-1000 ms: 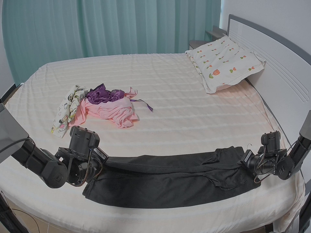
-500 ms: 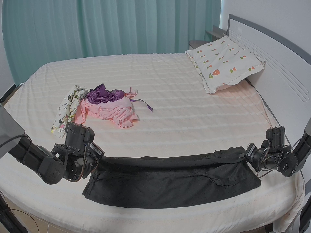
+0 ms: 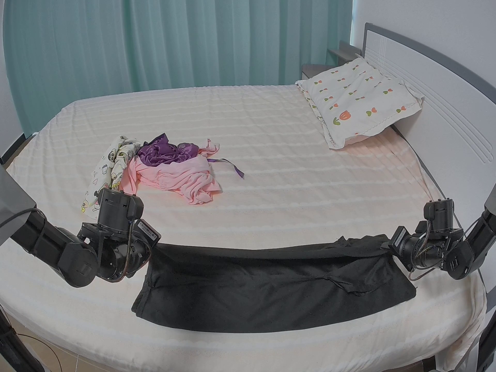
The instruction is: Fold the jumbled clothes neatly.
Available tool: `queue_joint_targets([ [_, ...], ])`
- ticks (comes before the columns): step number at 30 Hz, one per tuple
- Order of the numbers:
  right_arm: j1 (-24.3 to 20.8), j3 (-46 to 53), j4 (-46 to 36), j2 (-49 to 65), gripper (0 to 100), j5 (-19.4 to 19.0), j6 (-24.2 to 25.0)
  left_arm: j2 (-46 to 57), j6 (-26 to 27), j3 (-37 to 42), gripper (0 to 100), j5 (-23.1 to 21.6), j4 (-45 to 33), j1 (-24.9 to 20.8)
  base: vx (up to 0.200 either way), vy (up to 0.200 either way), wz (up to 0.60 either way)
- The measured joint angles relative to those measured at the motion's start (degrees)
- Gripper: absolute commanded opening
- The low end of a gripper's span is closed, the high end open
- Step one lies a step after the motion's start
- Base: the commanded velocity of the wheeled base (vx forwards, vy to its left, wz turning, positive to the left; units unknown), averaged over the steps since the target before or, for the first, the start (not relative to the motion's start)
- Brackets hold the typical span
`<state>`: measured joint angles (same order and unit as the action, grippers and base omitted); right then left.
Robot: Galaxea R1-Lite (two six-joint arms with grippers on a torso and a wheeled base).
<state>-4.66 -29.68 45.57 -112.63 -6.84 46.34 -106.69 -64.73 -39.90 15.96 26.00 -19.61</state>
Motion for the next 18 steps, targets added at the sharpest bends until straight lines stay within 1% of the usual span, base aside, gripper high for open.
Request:
queue_joint_targets([
  [1,0.04,0.13,0.02,-0.05,100,0.0,0.0,0.0,0.0,0.02,0,-0.01,-0.01,0.0,0.0,0.0,0.0],
  [7,0.11,0.69,0.63,-0.3,100,-0.73,0.74,0.09,-0.02,0.16,0,0.02,0.05,-0.09,0.0,0.0,0.0],
  [14,-0.66,0.56,0.11,1.33,100,-0.71,3.06,0.33,-0.02,0.4,0,0.02,0.07,-0.17,0.0,0.0,0.0],
  [18,-3.35,0.52,0.05,2.13,100,0.63,6.1,0.49,-0.09,0.46,0,-0.01,0.07,-0.15,0.0,0.0,0.0],
])
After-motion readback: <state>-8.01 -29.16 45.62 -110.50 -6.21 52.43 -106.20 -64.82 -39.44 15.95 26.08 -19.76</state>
